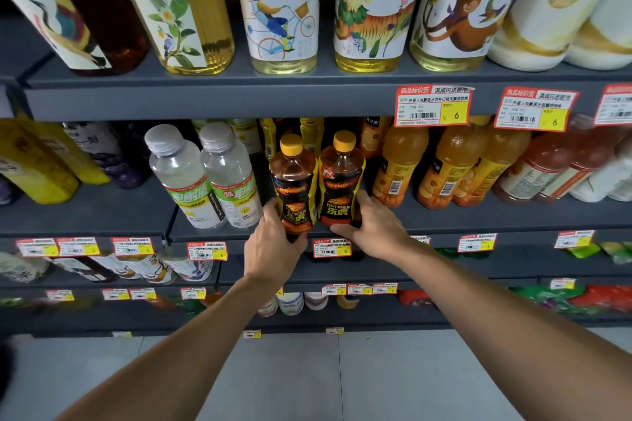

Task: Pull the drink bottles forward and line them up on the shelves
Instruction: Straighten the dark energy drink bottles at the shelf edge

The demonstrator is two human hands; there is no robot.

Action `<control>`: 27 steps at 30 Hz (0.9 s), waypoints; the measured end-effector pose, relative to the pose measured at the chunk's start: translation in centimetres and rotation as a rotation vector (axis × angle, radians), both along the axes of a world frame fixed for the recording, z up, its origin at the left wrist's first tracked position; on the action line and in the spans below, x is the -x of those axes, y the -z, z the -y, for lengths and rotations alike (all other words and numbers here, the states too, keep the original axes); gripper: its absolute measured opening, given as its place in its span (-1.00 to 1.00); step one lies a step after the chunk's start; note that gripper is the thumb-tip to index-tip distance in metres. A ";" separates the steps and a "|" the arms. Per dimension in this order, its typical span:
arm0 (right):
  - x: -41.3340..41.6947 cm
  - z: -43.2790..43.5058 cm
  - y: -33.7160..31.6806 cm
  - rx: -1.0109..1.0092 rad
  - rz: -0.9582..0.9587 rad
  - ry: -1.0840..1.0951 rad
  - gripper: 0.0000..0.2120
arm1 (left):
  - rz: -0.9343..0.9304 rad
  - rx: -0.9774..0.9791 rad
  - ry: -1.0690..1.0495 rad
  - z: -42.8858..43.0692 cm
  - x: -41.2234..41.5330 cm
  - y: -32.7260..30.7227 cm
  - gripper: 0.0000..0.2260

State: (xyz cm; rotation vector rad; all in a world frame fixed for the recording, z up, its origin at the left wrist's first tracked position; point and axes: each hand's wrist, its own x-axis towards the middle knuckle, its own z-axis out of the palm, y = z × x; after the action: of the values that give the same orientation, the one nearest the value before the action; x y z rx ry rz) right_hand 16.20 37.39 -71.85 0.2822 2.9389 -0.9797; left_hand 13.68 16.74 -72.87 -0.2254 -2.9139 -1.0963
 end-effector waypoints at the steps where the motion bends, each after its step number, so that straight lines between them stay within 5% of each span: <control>1: 0.0 -0.1 -0.1 0.006 0.007 -0.006 -0.34 | 0.000 -0.004 -0.001 0.0 0.0 0.0 -0.39; 27: -0.6 0.0 -0.5 -0.138 0.012 -0.111 -0.39 | 0.013 0.000 0.113 1.0 1.1 -0.4 -0.39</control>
State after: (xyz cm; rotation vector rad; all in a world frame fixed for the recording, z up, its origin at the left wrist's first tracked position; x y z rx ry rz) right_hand 16.82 37.36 -71.40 0.1264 2.9786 -0.7605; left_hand 12.62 15.73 -72.45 -0.3891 -2.9450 -1.1161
